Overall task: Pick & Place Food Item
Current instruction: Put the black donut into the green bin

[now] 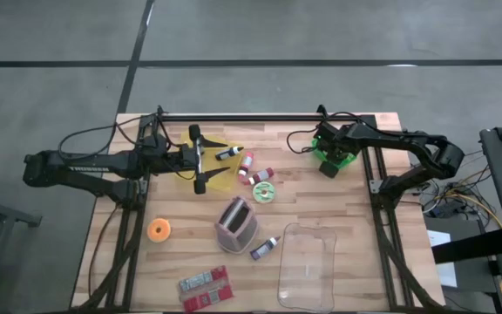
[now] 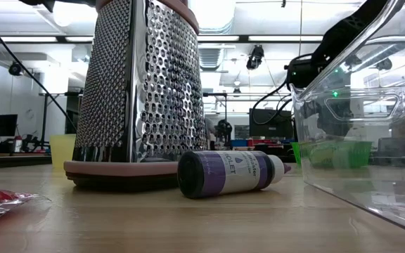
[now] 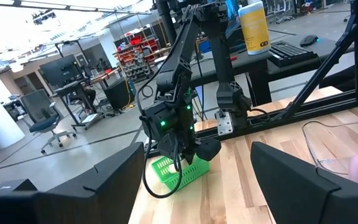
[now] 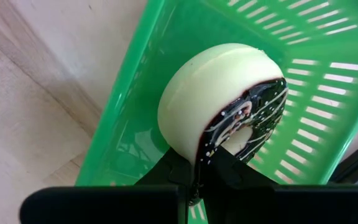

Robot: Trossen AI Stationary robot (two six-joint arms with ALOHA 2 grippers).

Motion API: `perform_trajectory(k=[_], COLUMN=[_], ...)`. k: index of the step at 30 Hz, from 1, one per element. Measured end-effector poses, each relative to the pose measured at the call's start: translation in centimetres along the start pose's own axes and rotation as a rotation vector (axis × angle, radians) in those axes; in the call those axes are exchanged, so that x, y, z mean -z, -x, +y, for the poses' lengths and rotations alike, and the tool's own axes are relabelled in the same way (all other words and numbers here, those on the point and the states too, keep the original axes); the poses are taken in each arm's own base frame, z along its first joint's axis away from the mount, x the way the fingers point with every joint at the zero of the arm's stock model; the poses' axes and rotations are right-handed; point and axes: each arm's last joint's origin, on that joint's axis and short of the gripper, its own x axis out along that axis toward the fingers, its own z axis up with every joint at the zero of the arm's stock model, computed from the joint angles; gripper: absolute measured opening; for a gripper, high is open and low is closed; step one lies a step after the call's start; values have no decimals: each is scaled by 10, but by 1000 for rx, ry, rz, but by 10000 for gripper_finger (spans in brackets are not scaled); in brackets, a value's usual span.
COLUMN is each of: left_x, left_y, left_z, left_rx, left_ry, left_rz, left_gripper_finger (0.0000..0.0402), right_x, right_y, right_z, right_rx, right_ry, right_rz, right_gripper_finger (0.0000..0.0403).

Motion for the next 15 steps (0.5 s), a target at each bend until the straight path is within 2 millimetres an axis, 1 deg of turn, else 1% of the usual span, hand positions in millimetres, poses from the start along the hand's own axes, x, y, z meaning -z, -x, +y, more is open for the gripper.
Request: perform_trajectory(k=[15], left_x=[0], left_y=[0], left_z=[0], left_rx=[2], left_ry=[0], left_rz=[-1], left_gripper_finger=[296], right_x=[0], right_y=[0], right_z=[0], right_rx=[0], right_ry=[6], right_rz=[-5], right_gripper_finger=[12])
